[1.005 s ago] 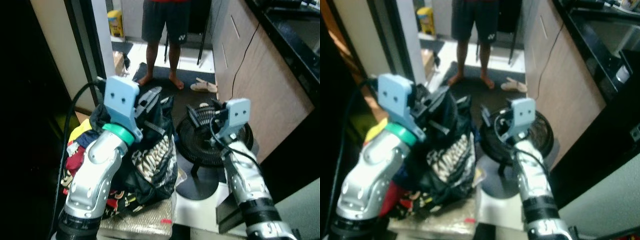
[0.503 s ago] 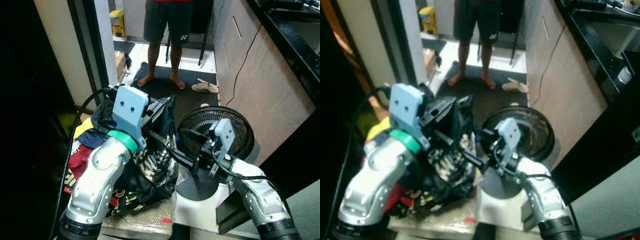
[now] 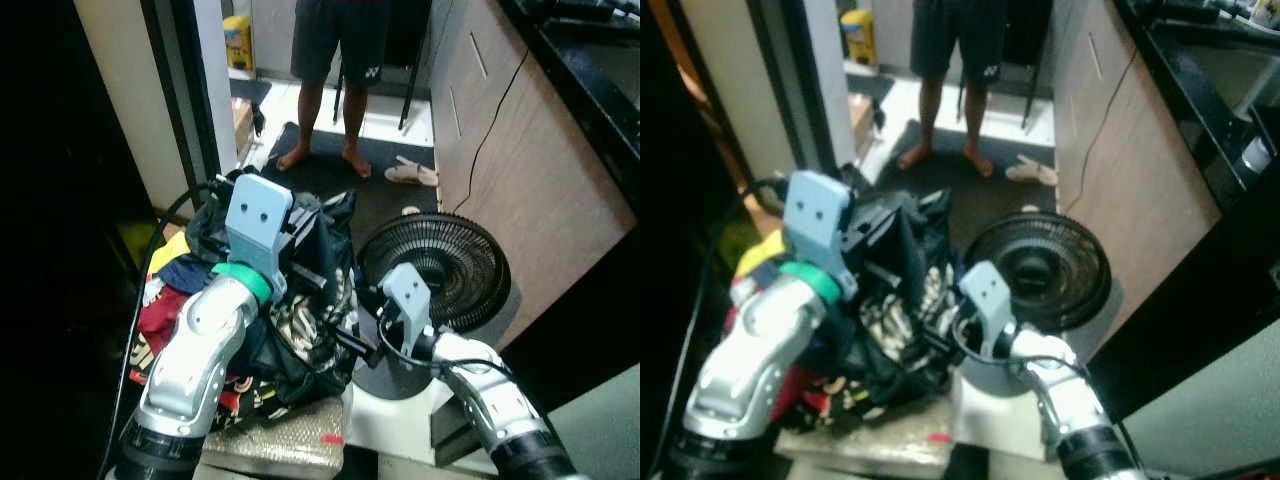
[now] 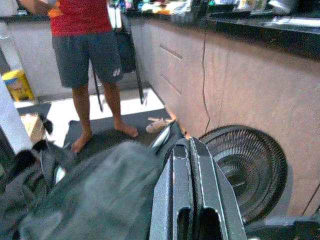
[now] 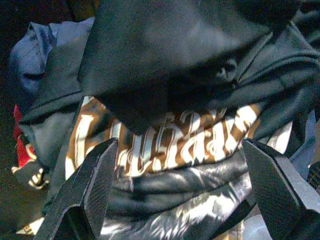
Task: Clothes washing
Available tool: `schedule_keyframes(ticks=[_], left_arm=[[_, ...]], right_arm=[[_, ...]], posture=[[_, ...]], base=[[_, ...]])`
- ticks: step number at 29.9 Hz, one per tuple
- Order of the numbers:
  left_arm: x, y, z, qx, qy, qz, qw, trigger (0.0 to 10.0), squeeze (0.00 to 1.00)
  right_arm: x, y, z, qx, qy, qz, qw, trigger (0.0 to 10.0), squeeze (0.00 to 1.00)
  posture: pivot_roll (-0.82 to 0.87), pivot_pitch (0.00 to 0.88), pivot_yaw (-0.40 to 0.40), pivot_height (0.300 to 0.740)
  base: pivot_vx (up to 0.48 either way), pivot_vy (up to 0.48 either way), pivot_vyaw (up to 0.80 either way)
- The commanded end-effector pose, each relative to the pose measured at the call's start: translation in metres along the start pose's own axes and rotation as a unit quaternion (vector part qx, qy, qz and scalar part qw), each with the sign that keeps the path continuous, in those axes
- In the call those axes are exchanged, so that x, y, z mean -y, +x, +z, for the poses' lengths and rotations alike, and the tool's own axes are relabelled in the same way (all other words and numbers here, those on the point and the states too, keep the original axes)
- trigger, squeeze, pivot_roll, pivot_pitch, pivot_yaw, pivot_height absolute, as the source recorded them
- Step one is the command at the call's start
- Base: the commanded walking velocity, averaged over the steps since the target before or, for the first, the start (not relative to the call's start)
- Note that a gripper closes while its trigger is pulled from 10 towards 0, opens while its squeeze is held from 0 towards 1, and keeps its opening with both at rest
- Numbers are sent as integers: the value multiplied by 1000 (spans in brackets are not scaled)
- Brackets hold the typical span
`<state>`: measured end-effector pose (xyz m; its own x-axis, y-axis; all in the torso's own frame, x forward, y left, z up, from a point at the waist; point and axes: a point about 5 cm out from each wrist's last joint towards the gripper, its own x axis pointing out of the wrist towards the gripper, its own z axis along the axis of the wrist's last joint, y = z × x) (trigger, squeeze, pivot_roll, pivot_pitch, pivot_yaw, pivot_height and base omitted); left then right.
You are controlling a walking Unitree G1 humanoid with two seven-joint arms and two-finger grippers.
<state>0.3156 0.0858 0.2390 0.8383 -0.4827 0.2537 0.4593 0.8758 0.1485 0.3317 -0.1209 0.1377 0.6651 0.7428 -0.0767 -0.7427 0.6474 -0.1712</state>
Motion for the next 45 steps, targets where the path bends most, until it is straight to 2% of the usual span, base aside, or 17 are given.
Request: schedule_keyframes(ticks=[1,4,5,10,13,18,26,29,32,33,34,35,36,38,39,40,45], left_arm=[[-3,5,-6,-6,8,13,1000,10000,0],[-12,11,-4,-5,15,32,999,10000,0],[-12,11,-4,-5,15,32,999,10000,0],[-19,10,0,-4,20,41,999,10000,0],[-23,6,-2,-11,27,51,998,10000,0],[-25,5,-3,-11,31,57,998,10000,0],[-29,2,-4,-16,36,68,997,10000,0],[-30,0,-4,-17,38,73,996,10000,0],[-30,0,-4,-17,38,74,996,10000,0],[-31,-1,-4,-18,38,77,996,10000,0],[-31,-1,-4,-18,38,77,996,10000,0],[-32,-3,-4,-18,38,81,996,10000,0],[-32,-3,-4,-18,38,81,996,10000,0],[-33,-6,-5,-20,38,88,995,10000,0],[-33,-6,-5,-20,38,88,995,10000,0],[-34,-7,-5,-21,39,91,995,10000,0],[-34,-7,-5,-21,39,92,995,10000,0]], right_arm=[[-4,5,-3,-9,1,6,1000,10000,0],[3,18,3,-1,-20,-43,999,10000,0],[3,18,3,-1,-20,-43,999,10000,0],[20,30,21,33,-30,-118,992,10000,0],[36,39,44,83,-33,-192,977,10000,0],[44,44,57,104,-35,-229,967,10000,0],[41,58,66,104,-48,-206,972,10000,0],[32,64,58,82,-55,-176,979,10000,0],[31,65,57,80,-56,-174,980,10000,0],[23,68,46,54,-52,-136,988,10000,0],[23,68,46,54,-52,-136,988,10000,0],[11,70,31,22,-42,-83,995,10000,0],[11,70,31,22,-42,-83,995,10000,0],[-7,69,7,-25,-33,-10,999,10000,0],[-7,69,7,-25,-33,-10,999,10000,0],[-11,65,-7,-61,-45,-12,997,10000,0],[-10,62,-16,-85,-50,-28,995,10000,0]], posture=[[47,169,18,740],[54,198,18,740],[54,198,18,740],[71,216,16,740],[89,232,13,740],[108,246,8,740],[124,260,7,740],[139,268,-3,740],[139,268,-3,740],[147,267,-14,740],[147,267,-14,740],[151,267,-18,740],[151,267,-18,740],[152,268,-21,740],[152,268,-21,740],[152,272,-22,740],[151,273,-20,740]], base=[[0,0,0],[0,0,0],[0,0,0],[0,0,0],[0,0,0],[0,0,0],[0,0,0],[0,0,0],[0,0,0],[0,0,0],[0,0,0],[0,0,0],[0,0,0],[0,0,0],[0,0,0],[0,0,0],[0,0,0]])
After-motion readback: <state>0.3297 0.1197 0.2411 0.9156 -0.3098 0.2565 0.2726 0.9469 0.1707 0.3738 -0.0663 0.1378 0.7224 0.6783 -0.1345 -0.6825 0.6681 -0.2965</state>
